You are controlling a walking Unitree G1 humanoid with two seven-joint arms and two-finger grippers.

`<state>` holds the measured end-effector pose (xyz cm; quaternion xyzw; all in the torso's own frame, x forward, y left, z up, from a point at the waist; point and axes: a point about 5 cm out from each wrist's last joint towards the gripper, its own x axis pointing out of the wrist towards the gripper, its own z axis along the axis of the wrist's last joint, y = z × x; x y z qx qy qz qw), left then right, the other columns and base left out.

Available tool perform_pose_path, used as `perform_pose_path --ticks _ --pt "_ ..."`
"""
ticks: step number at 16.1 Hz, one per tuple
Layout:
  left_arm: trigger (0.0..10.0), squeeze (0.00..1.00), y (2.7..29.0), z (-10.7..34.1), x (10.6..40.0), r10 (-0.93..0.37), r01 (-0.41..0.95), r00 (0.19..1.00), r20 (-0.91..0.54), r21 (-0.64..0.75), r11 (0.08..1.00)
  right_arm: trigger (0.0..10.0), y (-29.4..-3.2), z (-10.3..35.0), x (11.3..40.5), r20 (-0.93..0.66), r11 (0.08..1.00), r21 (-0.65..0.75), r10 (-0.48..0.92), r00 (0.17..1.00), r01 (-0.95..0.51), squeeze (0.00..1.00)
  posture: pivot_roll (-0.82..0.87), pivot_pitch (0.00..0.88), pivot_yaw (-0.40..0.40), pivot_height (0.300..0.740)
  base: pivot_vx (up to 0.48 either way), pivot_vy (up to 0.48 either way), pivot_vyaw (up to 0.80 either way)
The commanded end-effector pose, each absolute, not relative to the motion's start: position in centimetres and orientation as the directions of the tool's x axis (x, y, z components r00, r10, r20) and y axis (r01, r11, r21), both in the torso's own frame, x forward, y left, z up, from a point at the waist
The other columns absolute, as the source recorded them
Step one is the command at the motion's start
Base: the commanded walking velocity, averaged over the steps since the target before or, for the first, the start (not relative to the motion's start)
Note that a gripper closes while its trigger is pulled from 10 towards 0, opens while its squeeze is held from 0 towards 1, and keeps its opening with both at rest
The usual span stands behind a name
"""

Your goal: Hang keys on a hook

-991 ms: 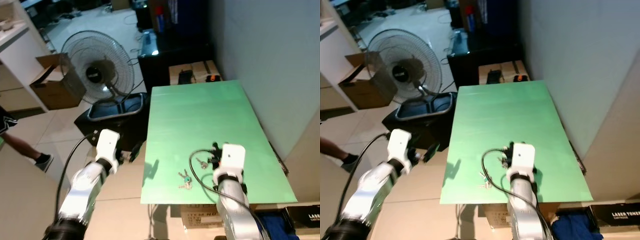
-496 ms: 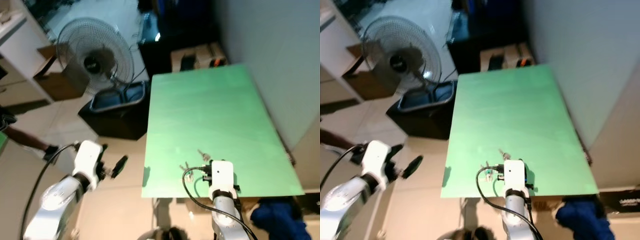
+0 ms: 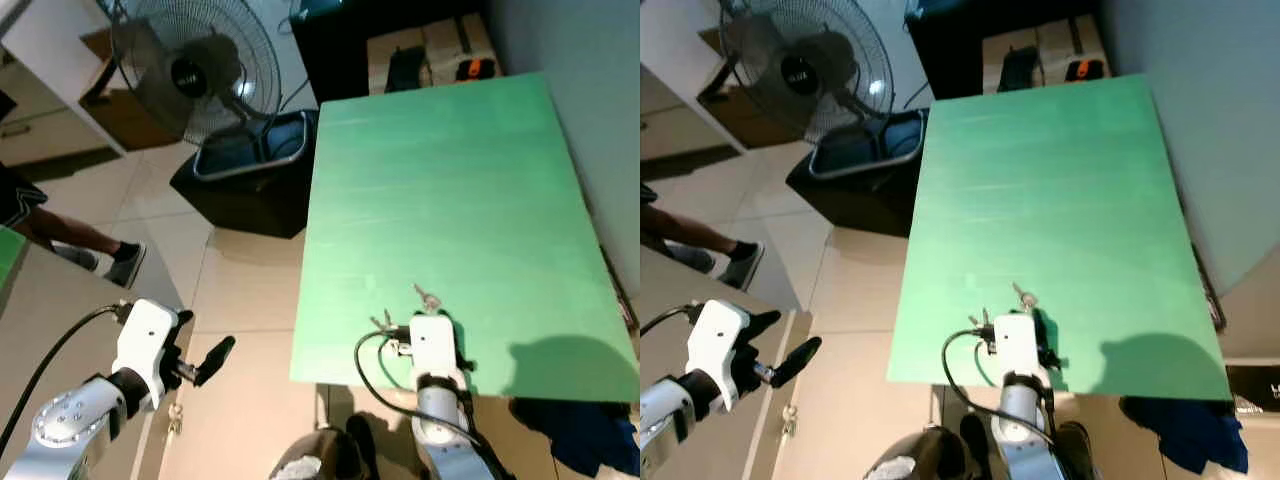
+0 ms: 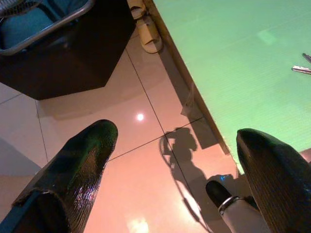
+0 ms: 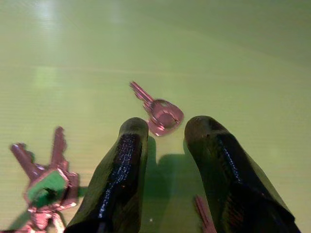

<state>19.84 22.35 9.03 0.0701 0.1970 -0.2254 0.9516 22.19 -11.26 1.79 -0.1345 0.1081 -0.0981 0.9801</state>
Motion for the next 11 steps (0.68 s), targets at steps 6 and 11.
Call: perform_pose_path --ticks 6,11 --pt "10.0 0.00 22.3 9.0 19.6 -0.385 0.438 0.822 -0.420 0.033 0.898 10.0 -7.2 2.1 18.4 -0.128 0.951 -0.244 -0.224 0.966 0.189 0.00 -0.05 0.270 0.315 0.740 0.000 0.000 0.00" --pt "10.0 0.00 21.9 9.0 19.6 -0.392 0.441 0.820 -0.418 0.022 0.897 10.0 -7.3 2.4 17.2 -0.062 0.920 -0.315 -0.267 0.962 0.235 0.00 -0.06 0.283 0.319 0.740 0.000 0.000 0.00"
